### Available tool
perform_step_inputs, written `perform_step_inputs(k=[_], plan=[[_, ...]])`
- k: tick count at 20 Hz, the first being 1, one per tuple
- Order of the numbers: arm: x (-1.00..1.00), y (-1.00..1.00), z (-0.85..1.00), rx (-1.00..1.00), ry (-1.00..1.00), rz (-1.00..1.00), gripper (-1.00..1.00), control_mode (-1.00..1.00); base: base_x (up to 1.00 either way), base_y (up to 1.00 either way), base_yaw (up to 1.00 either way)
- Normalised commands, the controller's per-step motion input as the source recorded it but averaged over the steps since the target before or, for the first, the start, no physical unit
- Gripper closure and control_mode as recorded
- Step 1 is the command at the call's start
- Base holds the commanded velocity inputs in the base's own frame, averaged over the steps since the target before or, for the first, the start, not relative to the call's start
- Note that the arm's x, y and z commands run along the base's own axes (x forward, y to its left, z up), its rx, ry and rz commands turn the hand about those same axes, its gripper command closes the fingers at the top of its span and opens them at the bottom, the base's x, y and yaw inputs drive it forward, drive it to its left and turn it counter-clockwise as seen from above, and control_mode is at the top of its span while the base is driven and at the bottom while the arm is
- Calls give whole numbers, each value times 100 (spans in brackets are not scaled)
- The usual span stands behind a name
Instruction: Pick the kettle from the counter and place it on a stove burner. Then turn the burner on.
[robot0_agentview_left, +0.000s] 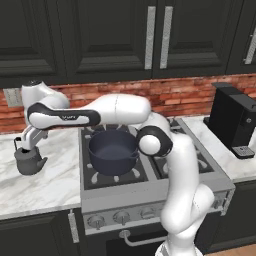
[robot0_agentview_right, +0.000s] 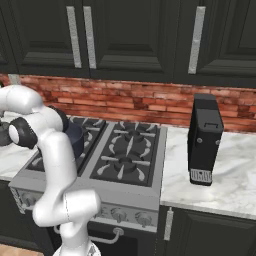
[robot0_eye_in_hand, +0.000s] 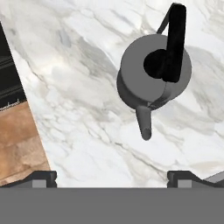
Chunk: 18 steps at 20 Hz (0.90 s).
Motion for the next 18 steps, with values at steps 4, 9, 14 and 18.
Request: perform_step_inputs(k=[4,9,14,18], plan=[[20,20,-16,4,0,0,-100,-100,0,0,0],[24,21,-13,3,0,0,-100,-100,0,0,0],[27,18,-9,1,0,0,-100,-100,0,0,0],[30,15,-6,0,0,-1,-100,-100,0,0,0]])
